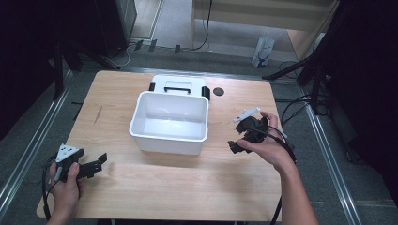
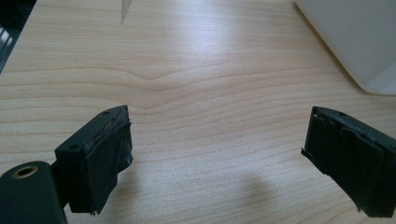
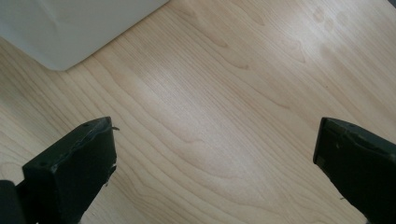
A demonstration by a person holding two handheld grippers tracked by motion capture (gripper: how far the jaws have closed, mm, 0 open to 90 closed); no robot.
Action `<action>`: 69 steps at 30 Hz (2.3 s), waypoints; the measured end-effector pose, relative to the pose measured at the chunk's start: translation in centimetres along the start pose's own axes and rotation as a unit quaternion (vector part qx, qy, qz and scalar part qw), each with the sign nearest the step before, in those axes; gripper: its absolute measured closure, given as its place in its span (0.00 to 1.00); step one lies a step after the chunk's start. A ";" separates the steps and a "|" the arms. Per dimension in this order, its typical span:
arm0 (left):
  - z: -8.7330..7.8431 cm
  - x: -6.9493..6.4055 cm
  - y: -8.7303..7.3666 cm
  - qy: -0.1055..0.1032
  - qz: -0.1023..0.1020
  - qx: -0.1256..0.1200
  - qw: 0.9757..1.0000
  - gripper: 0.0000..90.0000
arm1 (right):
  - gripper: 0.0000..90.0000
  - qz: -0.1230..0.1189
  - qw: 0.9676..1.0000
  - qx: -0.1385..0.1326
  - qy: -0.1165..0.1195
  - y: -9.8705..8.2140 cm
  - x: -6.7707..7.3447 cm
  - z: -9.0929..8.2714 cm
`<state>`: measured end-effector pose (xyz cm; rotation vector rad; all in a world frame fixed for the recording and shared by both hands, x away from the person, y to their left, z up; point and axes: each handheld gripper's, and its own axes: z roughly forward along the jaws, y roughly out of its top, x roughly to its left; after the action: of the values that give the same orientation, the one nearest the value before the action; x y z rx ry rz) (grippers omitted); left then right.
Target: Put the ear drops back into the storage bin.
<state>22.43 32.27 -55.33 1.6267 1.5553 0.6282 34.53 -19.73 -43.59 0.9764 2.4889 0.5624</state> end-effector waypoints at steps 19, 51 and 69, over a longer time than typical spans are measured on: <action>0.0 0.0 0.0 0.002 0.000 0.000 1.000 0.09 | 0.00 0.094 0.989 -0.115 -0.010 -8.1 0.6 2.0; 0.0 0.0 0.0 0.004 -0.002 -0.001 1.000 0.09 | 0.00 0.205 0.965 -0.159 -0.033 -19.8 0.1 1.3; 0.1 -0.3 0.0 0.012 0.011 0.003 1.000 0.09 | 0.00 0.264 0.943 -0.205 -0.015 -22.8 -0.7 -0.1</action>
<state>22.48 31.96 -55.32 1.6499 1.5594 0.6574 22.55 -35.56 -54.75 1.4531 1.9436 1.1612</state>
